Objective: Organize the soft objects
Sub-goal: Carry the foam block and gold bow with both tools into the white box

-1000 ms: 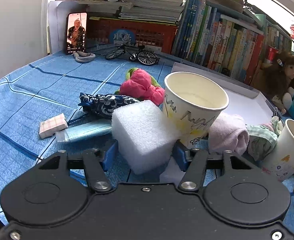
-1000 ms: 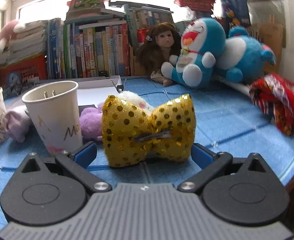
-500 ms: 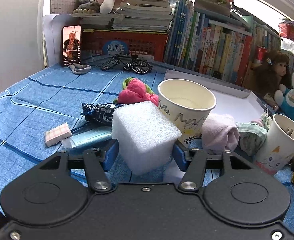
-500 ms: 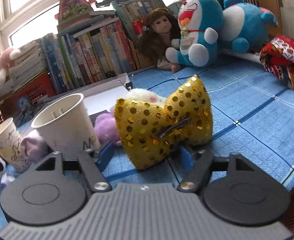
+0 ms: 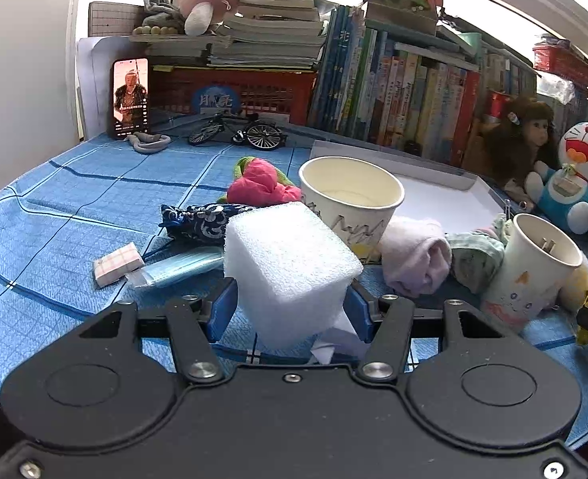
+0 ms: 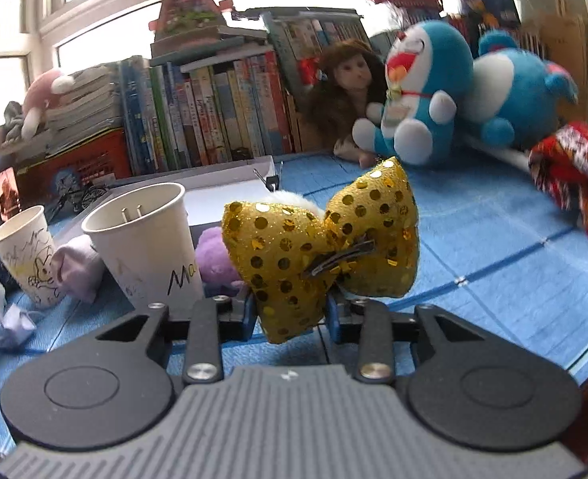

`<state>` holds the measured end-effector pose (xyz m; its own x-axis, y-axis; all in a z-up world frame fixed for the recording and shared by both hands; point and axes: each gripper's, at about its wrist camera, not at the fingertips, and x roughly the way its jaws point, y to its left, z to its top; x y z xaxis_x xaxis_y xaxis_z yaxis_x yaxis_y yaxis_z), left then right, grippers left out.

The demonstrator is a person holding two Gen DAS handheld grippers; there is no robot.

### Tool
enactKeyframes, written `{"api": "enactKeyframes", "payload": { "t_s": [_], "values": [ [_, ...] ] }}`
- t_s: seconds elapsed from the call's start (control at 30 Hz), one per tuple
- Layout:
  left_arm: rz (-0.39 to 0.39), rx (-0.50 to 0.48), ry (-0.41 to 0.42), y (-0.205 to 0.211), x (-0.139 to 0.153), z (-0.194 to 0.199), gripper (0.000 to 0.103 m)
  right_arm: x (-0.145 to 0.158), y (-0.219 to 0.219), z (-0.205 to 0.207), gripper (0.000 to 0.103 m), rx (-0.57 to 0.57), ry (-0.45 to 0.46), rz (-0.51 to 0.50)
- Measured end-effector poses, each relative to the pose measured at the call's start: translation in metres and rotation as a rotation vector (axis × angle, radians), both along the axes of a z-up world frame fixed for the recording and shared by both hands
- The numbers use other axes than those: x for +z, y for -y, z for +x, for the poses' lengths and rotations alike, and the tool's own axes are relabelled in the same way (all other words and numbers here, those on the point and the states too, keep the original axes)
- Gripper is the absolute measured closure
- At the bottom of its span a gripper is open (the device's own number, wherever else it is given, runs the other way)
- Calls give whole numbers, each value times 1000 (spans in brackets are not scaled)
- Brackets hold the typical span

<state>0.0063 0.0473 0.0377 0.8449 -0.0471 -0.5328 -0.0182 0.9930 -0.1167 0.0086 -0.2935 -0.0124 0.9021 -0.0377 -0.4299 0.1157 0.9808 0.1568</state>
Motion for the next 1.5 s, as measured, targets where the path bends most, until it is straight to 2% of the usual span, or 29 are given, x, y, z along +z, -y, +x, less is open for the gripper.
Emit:
{"api": "enactKeyframes", "payload": {
  "t_s": [0.13, 0.43, 0.57, 0.7, 0.8, 1.03, 1.17, 1.33, 1.5],
  "values": [
    [-26, -8, 13, -4, 8, -4, 49, 12, 2, -4, 65, 25, 10, -27],
    [-32, -67, 72, -8, 43, -8, 50, 52, 13, 8, 65, 98, 5, 13],
    [-28, -102, 94, -8, 59, -3, 50, 70, 9, 19, 64, 143, 13, -28],
    [-30, -142, 96, -6, 74, 9, 50, 87, 7, 35, 64, 201, 16, -25],
    [-54, -169, 91, -5, 86, 24, 50, 97, 3, 48, 64, 243, 22, -23],
    [-90, -226, 94, 10, 110, 65, 50, 124, 1, 89, 64, 392, -33, 49],
    [-107, -270, 74, 27, 120, 96, 50, 137, -5, 112, 64, 438, -53, 46],
    [-148, -317, 2, 44, 124, 139, 50, 144, -9, 144, 64, 529, -101, 107],
    [-180, -335, -91, 53, 121, 184, 50, 144, -12, 176, 64, 537, -161, 156]
  ]
}}
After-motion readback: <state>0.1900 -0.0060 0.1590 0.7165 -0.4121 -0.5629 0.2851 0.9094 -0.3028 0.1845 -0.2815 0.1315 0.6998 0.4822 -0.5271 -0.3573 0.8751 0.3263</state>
